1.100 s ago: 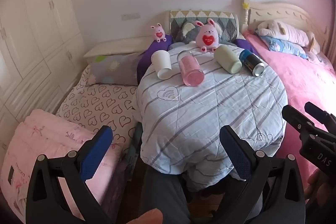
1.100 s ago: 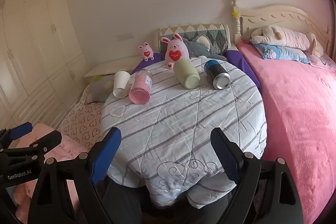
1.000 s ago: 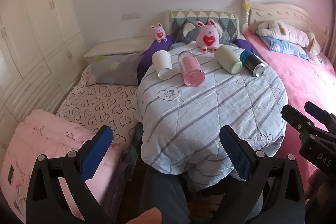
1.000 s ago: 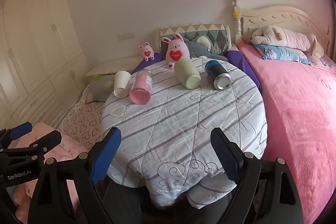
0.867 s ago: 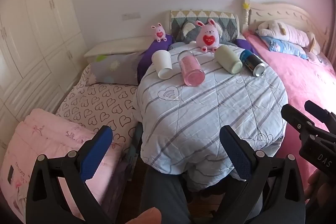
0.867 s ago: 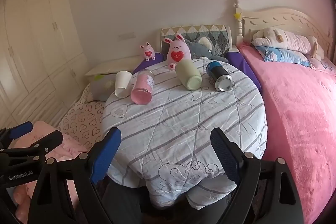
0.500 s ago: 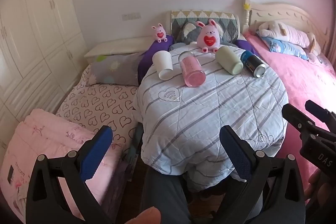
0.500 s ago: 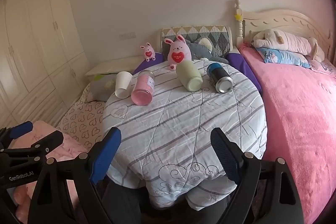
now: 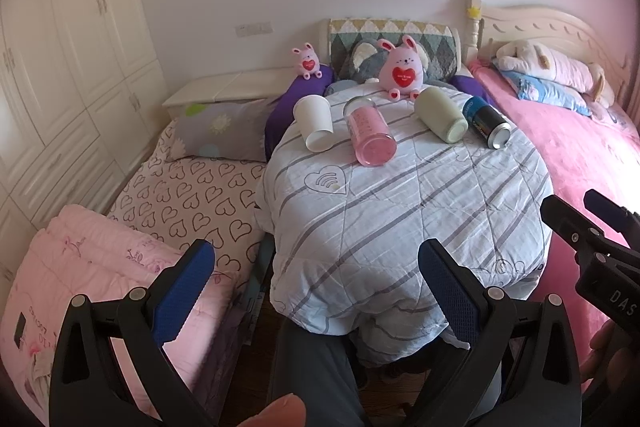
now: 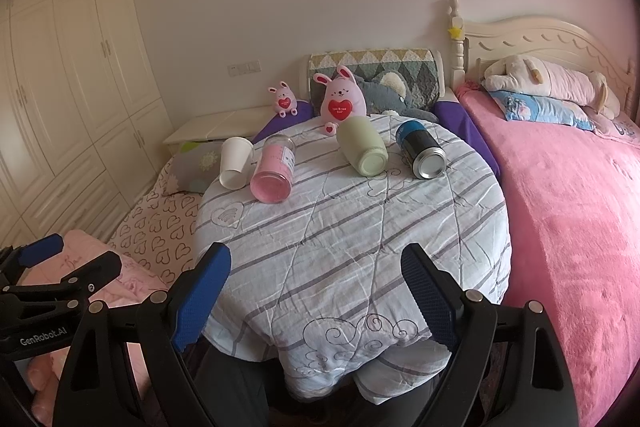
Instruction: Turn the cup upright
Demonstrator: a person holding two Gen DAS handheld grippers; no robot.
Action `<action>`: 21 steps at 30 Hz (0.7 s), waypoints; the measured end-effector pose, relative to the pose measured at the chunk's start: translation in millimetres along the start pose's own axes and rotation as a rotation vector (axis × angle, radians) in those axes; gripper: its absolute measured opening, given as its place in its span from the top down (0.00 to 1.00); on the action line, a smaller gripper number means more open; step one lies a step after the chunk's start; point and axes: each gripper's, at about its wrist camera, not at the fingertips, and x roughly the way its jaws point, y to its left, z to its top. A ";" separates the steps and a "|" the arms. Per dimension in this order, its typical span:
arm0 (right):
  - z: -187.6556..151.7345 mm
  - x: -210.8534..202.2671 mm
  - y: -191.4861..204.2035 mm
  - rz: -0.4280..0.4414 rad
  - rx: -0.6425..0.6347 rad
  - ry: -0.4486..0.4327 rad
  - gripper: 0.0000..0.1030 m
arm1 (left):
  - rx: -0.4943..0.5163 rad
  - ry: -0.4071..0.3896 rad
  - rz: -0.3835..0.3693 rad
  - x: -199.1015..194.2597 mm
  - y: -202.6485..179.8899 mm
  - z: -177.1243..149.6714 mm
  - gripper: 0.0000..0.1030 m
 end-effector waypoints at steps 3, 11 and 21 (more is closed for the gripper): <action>1.1 2.3 1.3 0.001 -0.002 0.002 0.15 | -0.001 0.000 -0.001 0.0 0.9 -0.8 0.00; 4.7 10.0 1.7 0.013 -0.009 0.003 0.15 | -0.005 0.005 0.006 8.6 0.2 -0.9 0.00; 12.1 24.5 -1.0 0.013 -0.011 0.017 0.15 | -0.001 0.017 0.008 24.7 -7.1 8.4 0.00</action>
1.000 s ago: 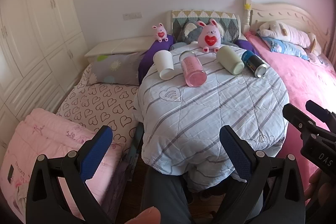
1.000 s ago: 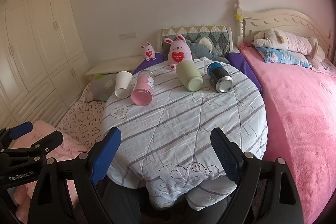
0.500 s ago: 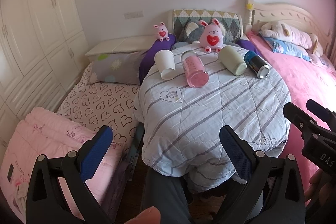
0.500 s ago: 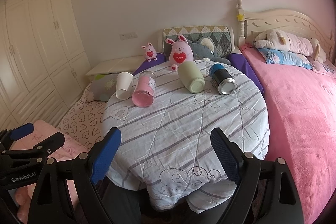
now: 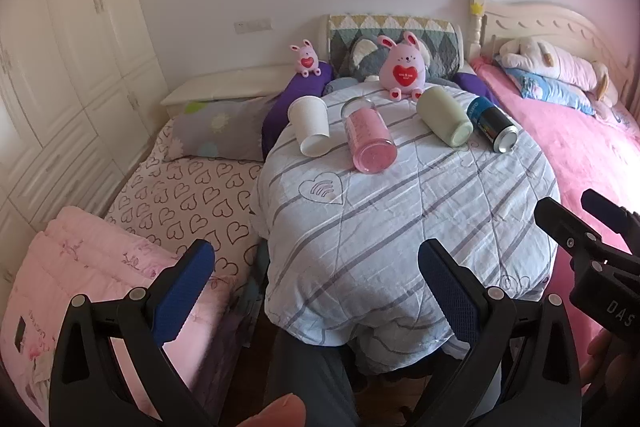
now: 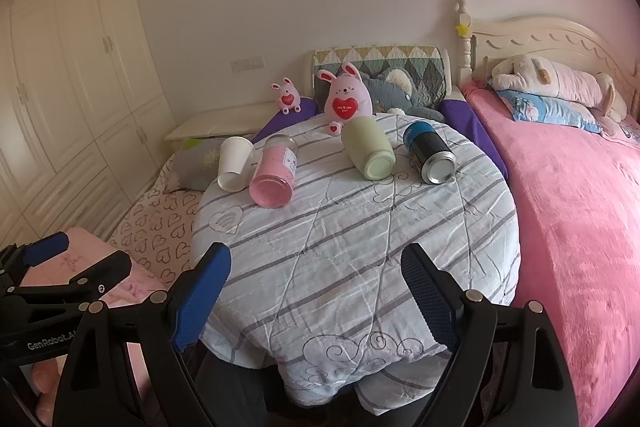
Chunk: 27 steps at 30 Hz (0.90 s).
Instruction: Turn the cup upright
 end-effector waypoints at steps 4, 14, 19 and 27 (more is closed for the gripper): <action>3.4 7.3 -3.0 -0.002 0.002 0.007 0.15 | 0.006 0.004 0.002 9.1 -6.8 6.6 0.00; 23.3 47.9 -13.8 -0.026 -0.011 0.053 0.15 | -0.020 0.032 0.018 52.0 -6.9 28.8 0.00; 36.1 86.2 -7.0 -0.006 -0.028 0.099 0.15 | -0.036 0.059 0.029 78.6 2.5 37.6 0.00; 54.6 138.2 1.5 0.000 -0.046 0.138 0.15 | -0.051 0.092 0.045 123.9 18.0 54.1 0.00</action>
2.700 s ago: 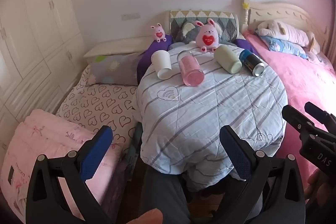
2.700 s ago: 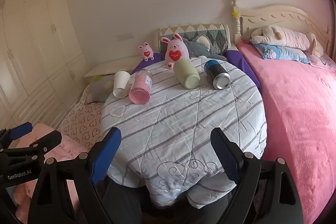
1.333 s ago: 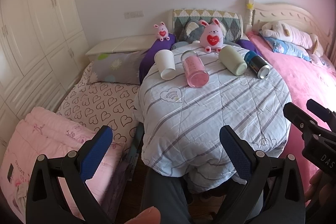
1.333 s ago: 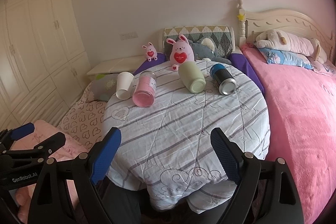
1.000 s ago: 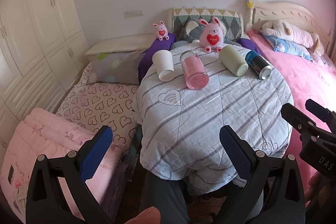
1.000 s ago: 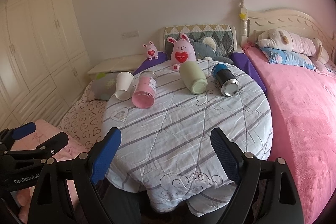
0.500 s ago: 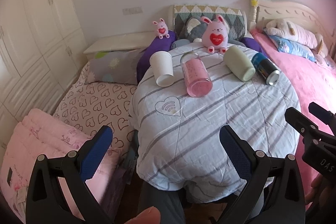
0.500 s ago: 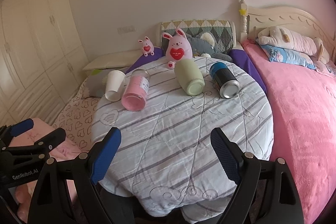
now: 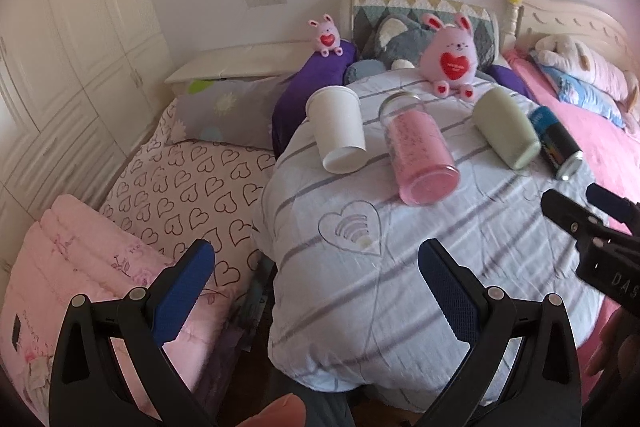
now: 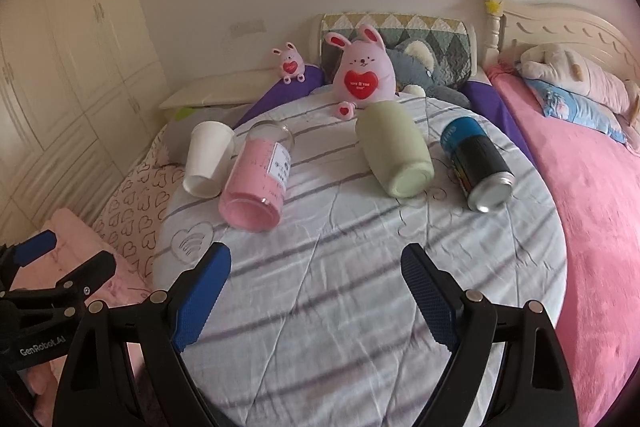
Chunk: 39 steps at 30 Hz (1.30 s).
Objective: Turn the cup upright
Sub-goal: 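Move the right gripper toward the white paper cup, then close the right gripper around the white paper cup and lift it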
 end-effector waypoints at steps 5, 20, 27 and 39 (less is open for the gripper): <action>18.5 23.4 -22.2 -0.062 0.014 0.010 0.15 | -0.001 0.008 -0.002 23.4 -0.5 14.1 0.00; 75.0 94.2 81.5 0.091 -0.159 0.057 0.15 | -0.093 0.055 0.073 76.0 55.1 26.6 0.00; 76.9 127.4 145.2 0.104 -0.202 0.106 0.15 | -0.154 0.056 0.125 99.6 109.9 31.9 0.00; 81.9 198.3 183.2 -0.036 -0.213 0.211 0.15 | -0.259 0.081 0.124 145.8 171.7 35.0 0.00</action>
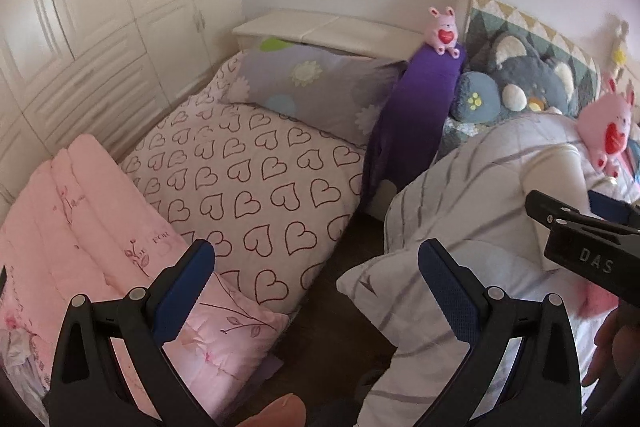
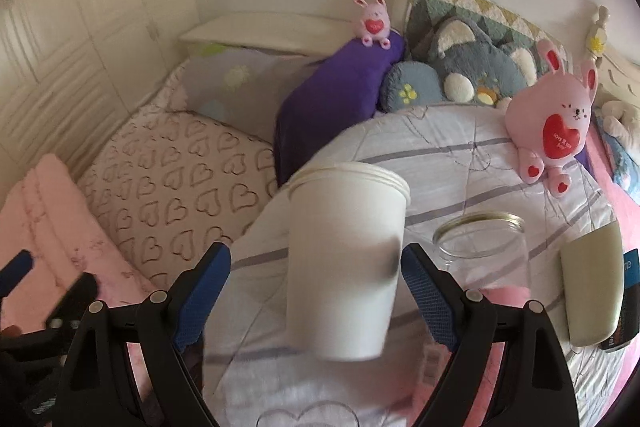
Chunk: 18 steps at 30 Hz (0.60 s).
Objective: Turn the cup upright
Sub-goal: 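Close the right gripper around the white paper cup and lift it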
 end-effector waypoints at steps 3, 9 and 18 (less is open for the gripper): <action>1.6 14.5 -2.6 -0.040 0.011 0.028 0.15 | -0.012 0.022 -0.005 10.8 7.4 -1.3 0.00; -1.5 25.2 1.4 -0.114 -0.033 0.025 0.19 | -0.026 0.049 -0.016 22.6 13.8 -2.7 0.00; -8.4 14.8 -6.1 -0.008 0.010 0.005 0.37 | -0.016 0.030 -0.027 0.5 17.2 -9.7 0.00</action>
